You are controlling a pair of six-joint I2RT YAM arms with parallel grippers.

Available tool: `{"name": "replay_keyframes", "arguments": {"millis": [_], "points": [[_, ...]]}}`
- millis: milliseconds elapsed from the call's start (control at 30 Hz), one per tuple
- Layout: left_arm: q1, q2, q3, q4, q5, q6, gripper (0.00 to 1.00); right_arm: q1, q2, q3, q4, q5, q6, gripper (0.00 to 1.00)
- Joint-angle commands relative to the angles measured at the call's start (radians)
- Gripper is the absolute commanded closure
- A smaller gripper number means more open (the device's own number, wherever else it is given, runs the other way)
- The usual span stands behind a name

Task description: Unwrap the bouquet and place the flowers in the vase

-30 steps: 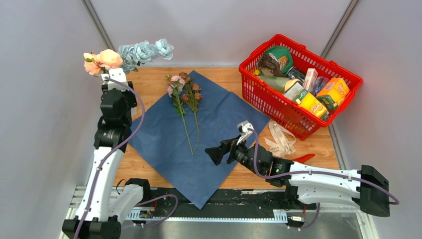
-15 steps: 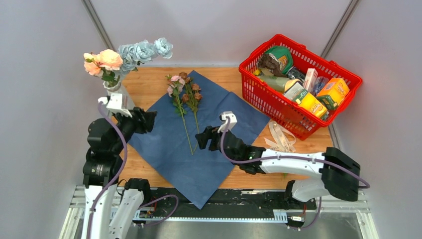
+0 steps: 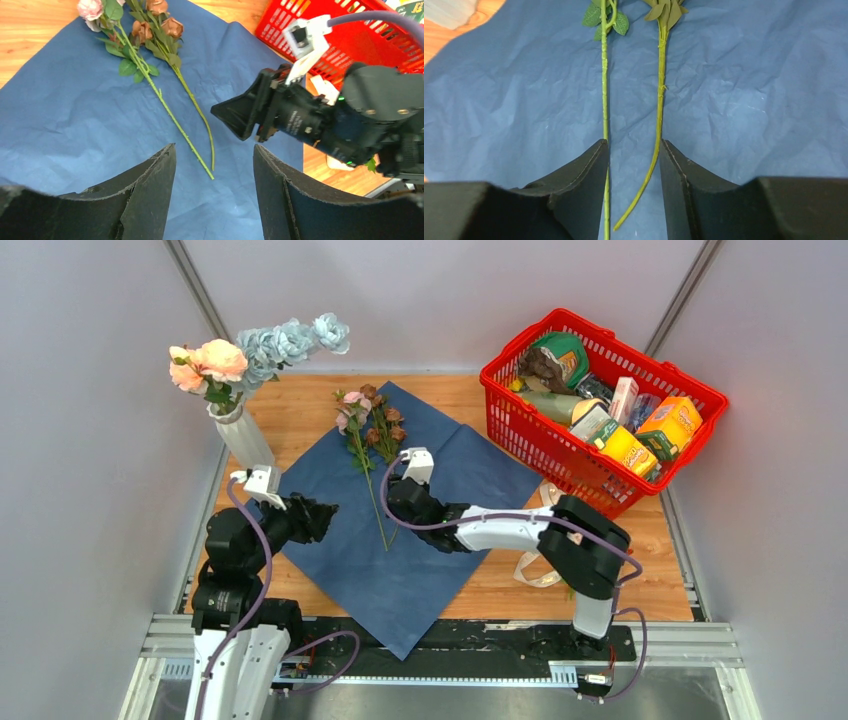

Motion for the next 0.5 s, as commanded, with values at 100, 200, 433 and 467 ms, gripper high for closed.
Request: {"name": "replay_keyframes", "arguments": {"millis": [100,200,433,467], "points": [[-0.019,-0.011,0.007,0.036,-0.071,-0.026,0.34,-0.025,0.180,0.186,-0.109,0.035,-0.037,0.60],[-0.034,-0.014,0.010,0.030,-0.077,-0.023,0.34,-0.036,0.240,0.241,-0.138,0.038,-0.051,0.62],[-0.037,-0.025,0.010,0.034,-0.105,-0.019,0.34,-0.043,0.336,0.307,-0.205,0.070,-0.048,0.65],[-0.036,-0.023,0.010,0.033,-0.105,-0.019,0.34,-0.042,0.346,0.312,-0.210,0.073,-0.049,0.65]]}}
